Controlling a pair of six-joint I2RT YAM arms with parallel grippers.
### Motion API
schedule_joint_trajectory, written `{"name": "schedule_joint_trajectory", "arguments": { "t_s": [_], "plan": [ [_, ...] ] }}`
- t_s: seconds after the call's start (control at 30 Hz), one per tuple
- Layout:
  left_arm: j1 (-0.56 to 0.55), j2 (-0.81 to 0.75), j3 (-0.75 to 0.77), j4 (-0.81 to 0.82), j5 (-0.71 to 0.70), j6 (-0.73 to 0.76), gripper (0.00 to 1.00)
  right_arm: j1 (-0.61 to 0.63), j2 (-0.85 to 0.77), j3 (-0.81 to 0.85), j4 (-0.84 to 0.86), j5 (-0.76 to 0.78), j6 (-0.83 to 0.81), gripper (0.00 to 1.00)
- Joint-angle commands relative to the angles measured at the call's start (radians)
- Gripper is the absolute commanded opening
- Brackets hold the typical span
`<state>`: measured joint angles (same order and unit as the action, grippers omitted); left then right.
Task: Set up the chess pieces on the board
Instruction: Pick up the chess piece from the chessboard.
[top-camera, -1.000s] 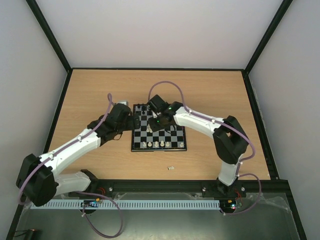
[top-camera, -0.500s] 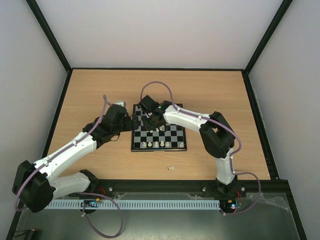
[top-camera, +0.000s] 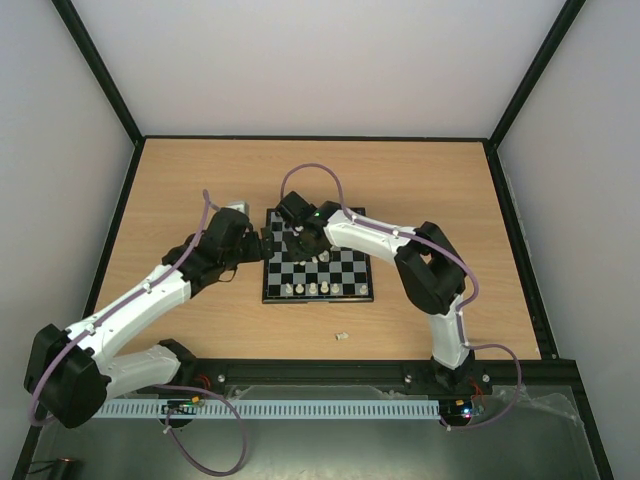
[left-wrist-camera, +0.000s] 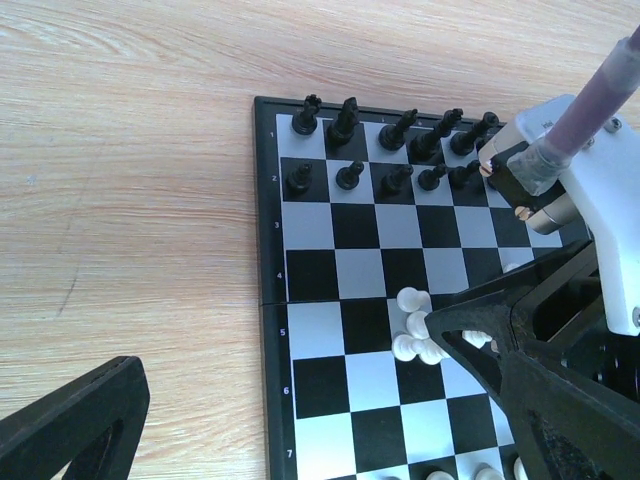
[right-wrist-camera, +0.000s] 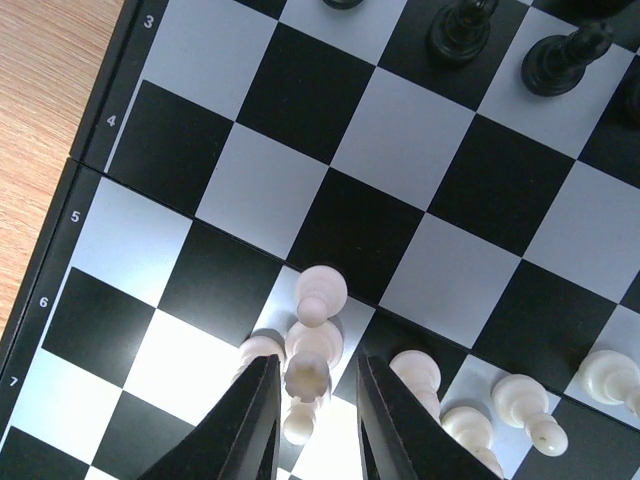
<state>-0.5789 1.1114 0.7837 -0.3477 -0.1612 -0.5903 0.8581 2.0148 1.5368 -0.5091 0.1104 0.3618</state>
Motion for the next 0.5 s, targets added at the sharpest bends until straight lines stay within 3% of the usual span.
{"name": "schedule_joint_trajectory", "arguments": {
  "t_s": [0.0, 0.47],
  "plan": [
    [0.011, -0.016, -0.021, 0.014, 0.012, 0.011, 1.00, 0.008, 0.021, 0.020, -0.057, 0.002, -0.007, 0.23],
    [0.017, -0.020, -0.023, 0.019, 0.025, 0.016, 1.00, 0.009, 0.032, 0.020, -0.055, 0.006, -0.010, 0.10]
  ]
}}
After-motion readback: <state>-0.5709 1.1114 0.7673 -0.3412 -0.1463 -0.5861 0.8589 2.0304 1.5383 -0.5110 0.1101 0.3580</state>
